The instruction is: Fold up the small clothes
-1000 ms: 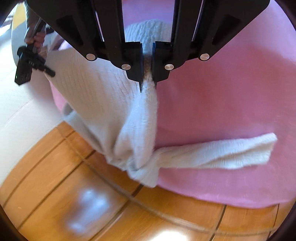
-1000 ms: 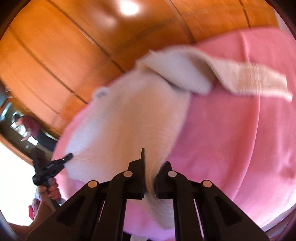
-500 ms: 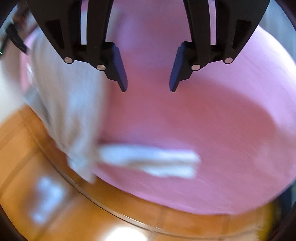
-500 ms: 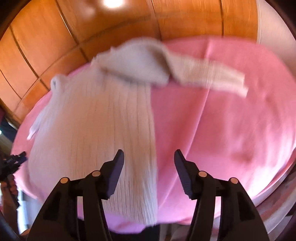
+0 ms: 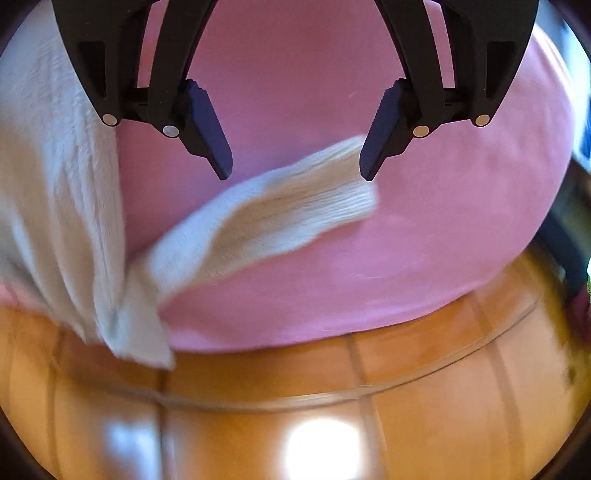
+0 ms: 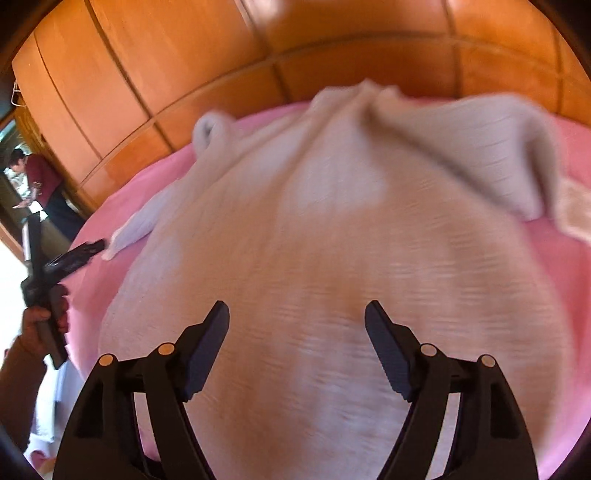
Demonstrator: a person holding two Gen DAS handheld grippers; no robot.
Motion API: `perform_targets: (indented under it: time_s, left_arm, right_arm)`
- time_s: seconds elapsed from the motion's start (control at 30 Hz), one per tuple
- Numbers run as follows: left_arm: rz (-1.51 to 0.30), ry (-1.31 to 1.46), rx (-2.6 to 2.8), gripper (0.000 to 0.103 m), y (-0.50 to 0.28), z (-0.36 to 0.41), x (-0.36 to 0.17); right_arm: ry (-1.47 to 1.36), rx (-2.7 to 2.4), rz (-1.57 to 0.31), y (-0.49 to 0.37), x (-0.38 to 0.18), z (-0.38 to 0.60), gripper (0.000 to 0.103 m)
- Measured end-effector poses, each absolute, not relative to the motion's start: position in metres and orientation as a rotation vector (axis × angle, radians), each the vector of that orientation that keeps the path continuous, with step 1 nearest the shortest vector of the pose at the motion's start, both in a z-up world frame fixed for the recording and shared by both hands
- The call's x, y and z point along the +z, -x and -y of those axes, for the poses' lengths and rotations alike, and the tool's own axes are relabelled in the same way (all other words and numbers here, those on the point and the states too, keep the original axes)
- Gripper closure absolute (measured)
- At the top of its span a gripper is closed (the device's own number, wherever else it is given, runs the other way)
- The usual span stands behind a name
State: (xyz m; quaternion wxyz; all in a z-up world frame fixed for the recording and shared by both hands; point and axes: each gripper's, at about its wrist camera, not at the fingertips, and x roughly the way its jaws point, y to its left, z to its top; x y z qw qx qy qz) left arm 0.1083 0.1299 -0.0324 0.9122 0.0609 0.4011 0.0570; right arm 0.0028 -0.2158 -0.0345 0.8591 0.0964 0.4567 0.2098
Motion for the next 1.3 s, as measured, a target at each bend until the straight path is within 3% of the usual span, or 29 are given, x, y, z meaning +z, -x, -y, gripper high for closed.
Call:
perform_targets:
  time_s: [0.07, 0.1, 0.13, 0.17, 0.3, 0.57, 0.73, 0.83, 0.9, 0.93, 1.0, 1.03, 1.07, 1.2, 1.3]
  left_arm:
    - [-0.847, -0.157, 0.124, 0.034, -0.12, -0.129, -0.045]
    - [-0.861, -0.153, 0.124, 0.04, -0.128, -0.131, -0.05]
    - [-0.884, -0.139, 0.12, 0.077, -0.133, -0.135, -0.055]
    - [-0.923, -0.112, 0.116, 0.096, -0.141, -0.139, -0.06]
    - [-0.889, 0.034, 0.131, 0.098, -0.145, -0.18, -0.027]
    - [-0.841, 0.228, 0.302, 0.098, -0.133, -0.303, 0.073]
    - [-0.909, 0.213, 0.355, 0.098, -0.131, -0.321, 0.091]
    - [-1.003, 0.424, 0.32, 0.098, -0.144, -0.336, 0.083]
    - [-0.983, 0.302, 0.377, 0.097, -0.154, -0.332, 0.087]
    - [-0.996, 0.275, 0.442, 0.094, -0.161, -0.336, 0.082]
    - [-1.062, 0.249, 0.56, 0.073, -0.174, -0.346, 0.063]
    - [-1.079, 0.227, 0.605, 0.05, -0.176, -0.349, 0.056]
    - [-1.081, 0.21, 0.64, 0.033, -0.177, -0.351, 0.051]
    - [-1.068, 0.327, 0.716, 0.031, -0.148, -0.376, 0.031]
    - [-1.001, 0.479, 0.603, 0.038, -0.119, -0.375, 0.019]
  right_arm:
    - [-0.183, 0.451, -0.952, -0.006, -0.039, 0.204, 0.027]
    - [-0.173, 0.448, -0.95, -0.008, -0.041, 0.2, 0.027]
    - [-0.165, 0.442, -0.949, -0.011, -0.045, 0.196, 0.026]
    - [-0.157, 0.437, -0.947, -0.011, -0.049, 0.195, 0.026]
    - [-0.11, 0.442, -0.914, -0.006, -0.054, 0.195, 0.023]
    - [-0.068, 0.441, -0.876, 0.003, -0.058, 0.19, 0.014]
    - [-0.074, 0.441, -0.867, 0.006, -0.06, 0.192, 0.014]
    - [-0.065, 0.438, -0.865, 0.007, -0.061, 0.19, 0.013]
    - [-0.064, 0.435, -0.863, 0.007, -0.062, 0.187, 0.013]
    - [-0.065, 0.433, -0.86, 0.007, -0.063, 0.187, 0.013]
    - [-0.063, 0.427, -0.858, 0.01, -0.062, 0.184, 0.013]
    - [-0.064, 0.426, -0.857, 0.011, -0.062, 0.183, 0.013]
    - [-0.068, 0.425, -0.854, 0.011, -0.063, 0.183, 0.013]
    - [-0.058, 0.424, -0.851, 0.011, -0.064, 0.181, 0.012]
    - [-0.047, 0.423, -0.851, 0.011, -0.065, 0.178, 0.01]
